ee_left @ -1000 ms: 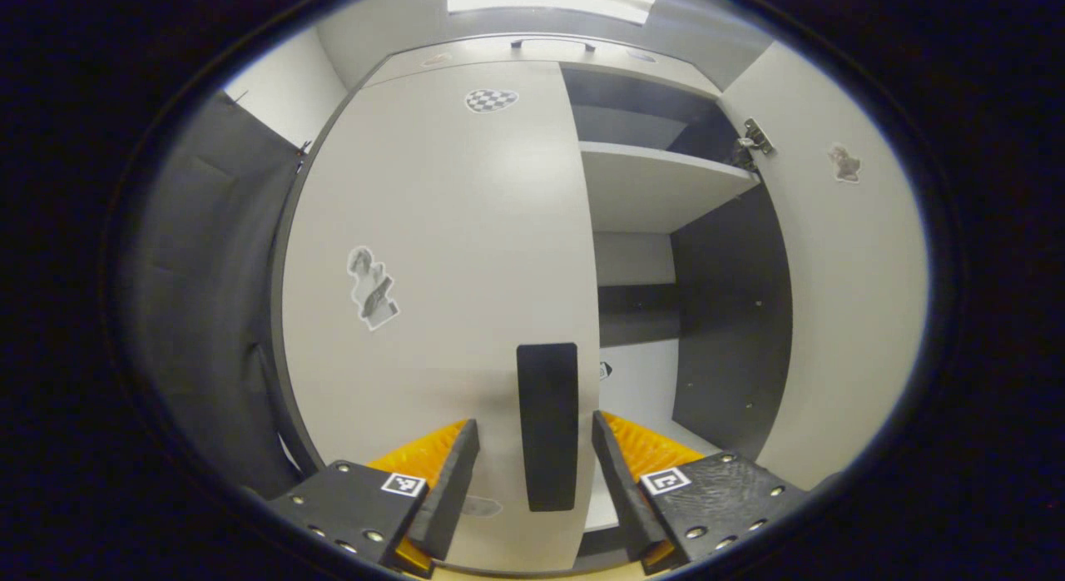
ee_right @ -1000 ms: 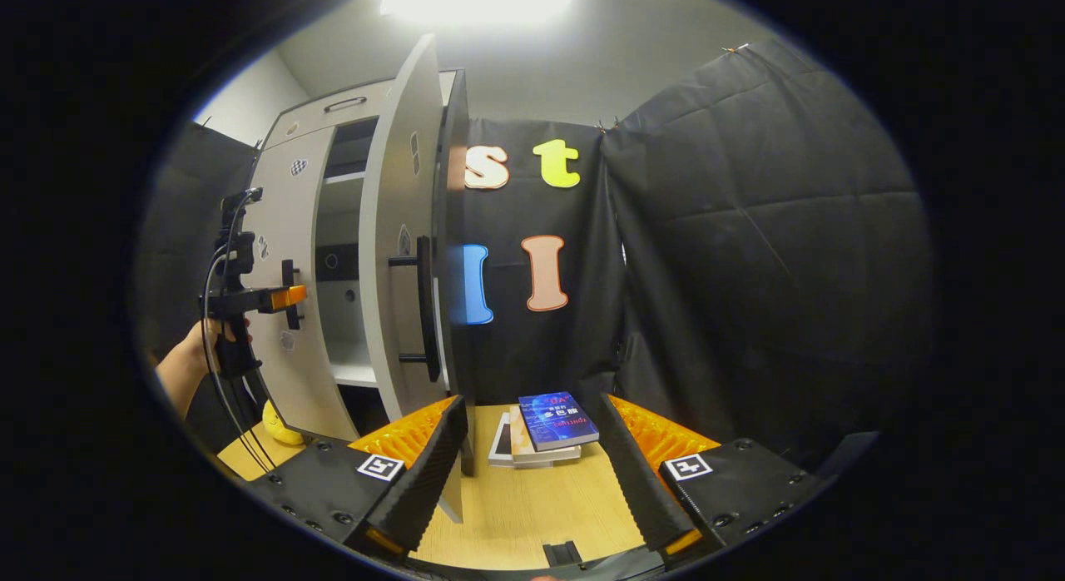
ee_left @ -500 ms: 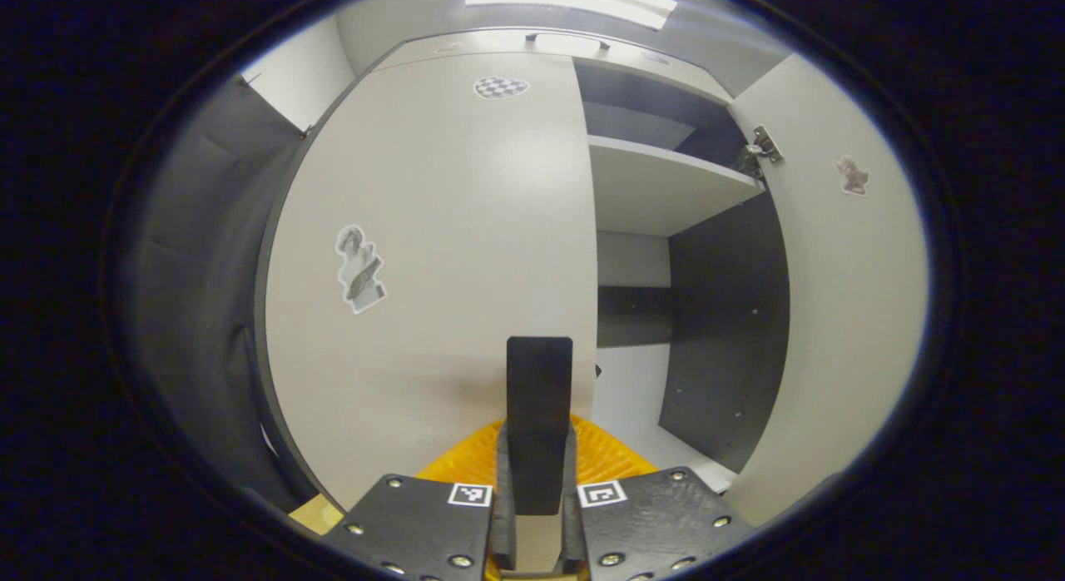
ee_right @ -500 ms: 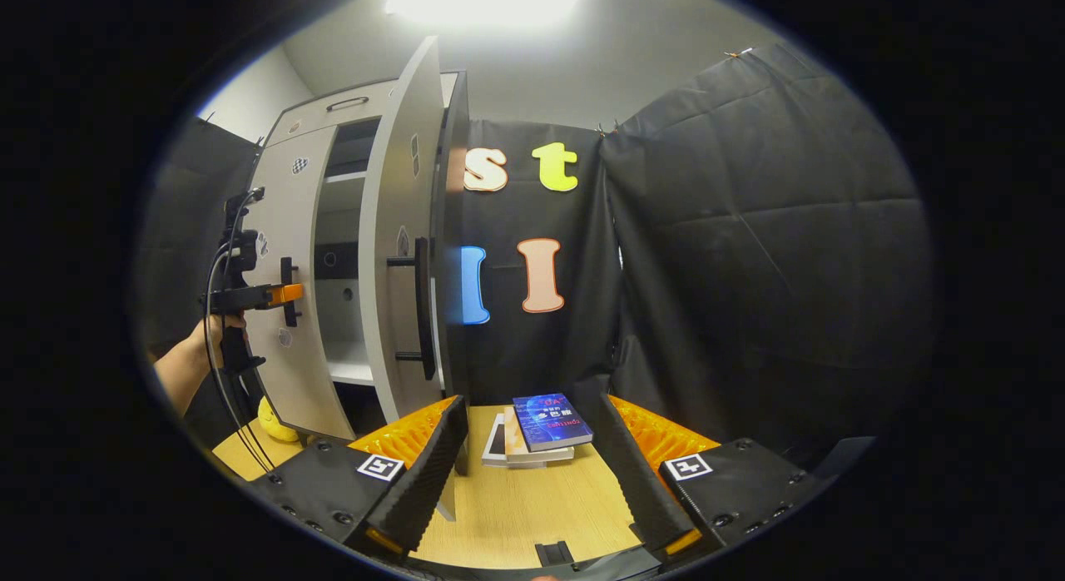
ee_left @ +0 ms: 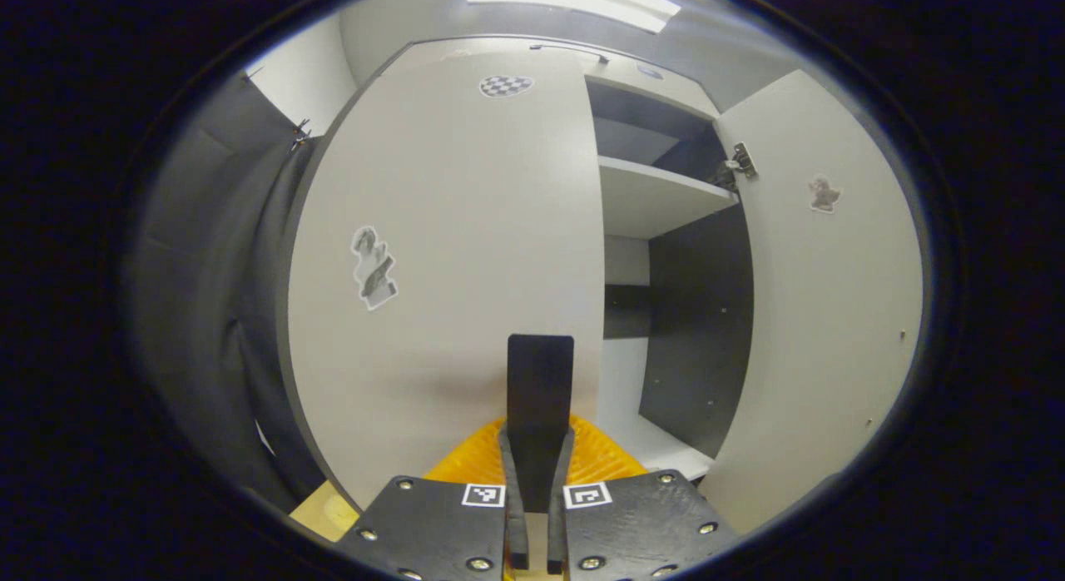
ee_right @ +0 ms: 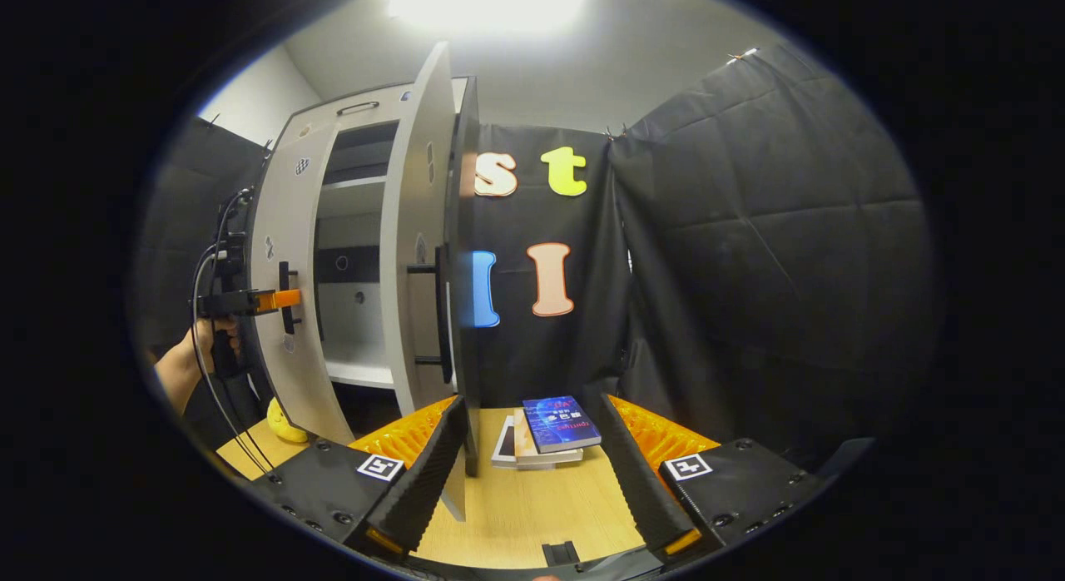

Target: Open the right door of the double-door shoe cabinet with the right hand, and open the left door with the left hand.

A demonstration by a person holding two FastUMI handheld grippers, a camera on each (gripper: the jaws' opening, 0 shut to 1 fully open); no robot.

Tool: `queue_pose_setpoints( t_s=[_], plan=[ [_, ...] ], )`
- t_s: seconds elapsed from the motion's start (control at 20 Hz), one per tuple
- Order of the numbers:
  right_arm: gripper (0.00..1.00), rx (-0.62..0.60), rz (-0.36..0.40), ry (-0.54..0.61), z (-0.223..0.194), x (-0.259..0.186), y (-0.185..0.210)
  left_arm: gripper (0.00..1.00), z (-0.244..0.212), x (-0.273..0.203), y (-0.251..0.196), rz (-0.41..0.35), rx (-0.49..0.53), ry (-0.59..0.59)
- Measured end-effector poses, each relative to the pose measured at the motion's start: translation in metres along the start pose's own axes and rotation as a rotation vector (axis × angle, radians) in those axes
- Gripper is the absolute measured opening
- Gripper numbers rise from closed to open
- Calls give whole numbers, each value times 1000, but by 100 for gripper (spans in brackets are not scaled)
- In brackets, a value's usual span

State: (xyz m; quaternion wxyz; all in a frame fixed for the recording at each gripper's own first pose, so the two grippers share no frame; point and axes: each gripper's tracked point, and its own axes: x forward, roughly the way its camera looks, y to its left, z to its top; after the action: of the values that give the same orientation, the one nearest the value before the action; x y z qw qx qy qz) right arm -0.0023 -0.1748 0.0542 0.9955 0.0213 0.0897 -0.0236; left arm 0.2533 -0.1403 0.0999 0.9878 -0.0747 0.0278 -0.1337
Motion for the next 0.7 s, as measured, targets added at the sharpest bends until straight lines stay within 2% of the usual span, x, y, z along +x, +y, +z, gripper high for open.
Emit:
queue_pose_setpoints(
  t_s=[0.7],
  plan=[
    [98,-21,104,-22,12,9,63,12,5,-82,39,-32,-11,1]
  ],
)
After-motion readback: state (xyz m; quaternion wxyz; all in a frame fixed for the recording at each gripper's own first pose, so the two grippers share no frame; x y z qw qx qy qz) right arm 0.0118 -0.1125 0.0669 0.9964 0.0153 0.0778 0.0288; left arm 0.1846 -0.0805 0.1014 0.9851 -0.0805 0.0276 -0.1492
